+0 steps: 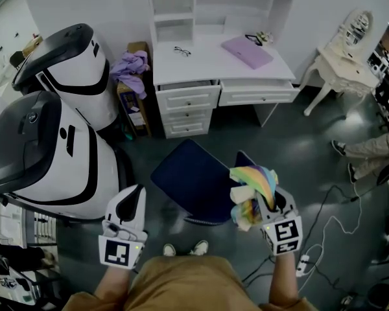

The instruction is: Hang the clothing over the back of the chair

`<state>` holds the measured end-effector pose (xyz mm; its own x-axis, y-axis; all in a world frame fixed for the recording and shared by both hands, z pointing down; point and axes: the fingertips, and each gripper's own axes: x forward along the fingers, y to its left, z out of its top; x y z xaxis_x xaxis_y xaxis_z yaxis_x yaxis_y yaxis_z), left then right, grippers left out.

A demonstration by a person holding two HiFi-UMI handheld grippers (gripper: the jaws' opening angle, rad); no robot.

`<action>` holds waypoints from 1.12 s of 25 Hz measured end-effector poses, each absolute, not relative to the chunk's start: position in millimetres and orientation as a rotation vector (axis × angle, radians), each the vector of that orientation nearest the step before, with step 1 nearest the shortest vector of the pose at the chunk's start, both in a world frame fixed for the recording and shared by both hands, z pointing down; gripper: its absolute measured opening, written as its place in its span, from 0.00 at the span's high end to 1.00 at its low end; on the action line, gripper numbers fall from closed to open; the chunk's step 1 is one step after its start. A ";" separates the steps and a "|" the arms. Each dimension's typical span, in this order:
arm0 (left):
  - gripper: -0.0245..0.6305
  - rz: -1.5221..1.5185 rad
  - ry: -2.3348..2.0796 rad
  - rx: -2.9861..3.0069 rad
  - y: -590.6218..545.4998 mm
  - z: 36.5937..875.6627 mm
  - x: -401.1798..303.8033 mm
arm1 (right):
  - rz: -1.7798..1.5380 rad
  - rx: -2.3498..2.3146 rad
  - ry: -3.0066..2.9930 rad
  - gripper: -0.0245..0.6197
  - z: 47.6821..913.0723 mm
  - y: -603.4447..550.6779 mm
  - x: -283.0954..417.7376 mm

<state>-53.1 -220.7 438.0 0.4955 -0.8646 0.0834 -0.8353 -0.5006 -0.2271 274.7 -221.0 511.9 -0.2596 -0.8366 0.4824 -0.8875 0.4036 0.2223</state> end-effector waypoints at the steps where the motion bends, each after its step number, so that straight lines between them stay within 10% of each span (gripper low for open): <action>1: 0.96 -0.277 1.480 -2.585 -220.5 439.0 -54.9 | 0.123 1.440 -2.118 0.81 515.0 -224.4 271.8; 28: 0.96 -0.310 1.470 -2.697 -213.7 472.9 -95.9 | 0.208 1.023 -1.757 0.67 722.8 -280.3 229.7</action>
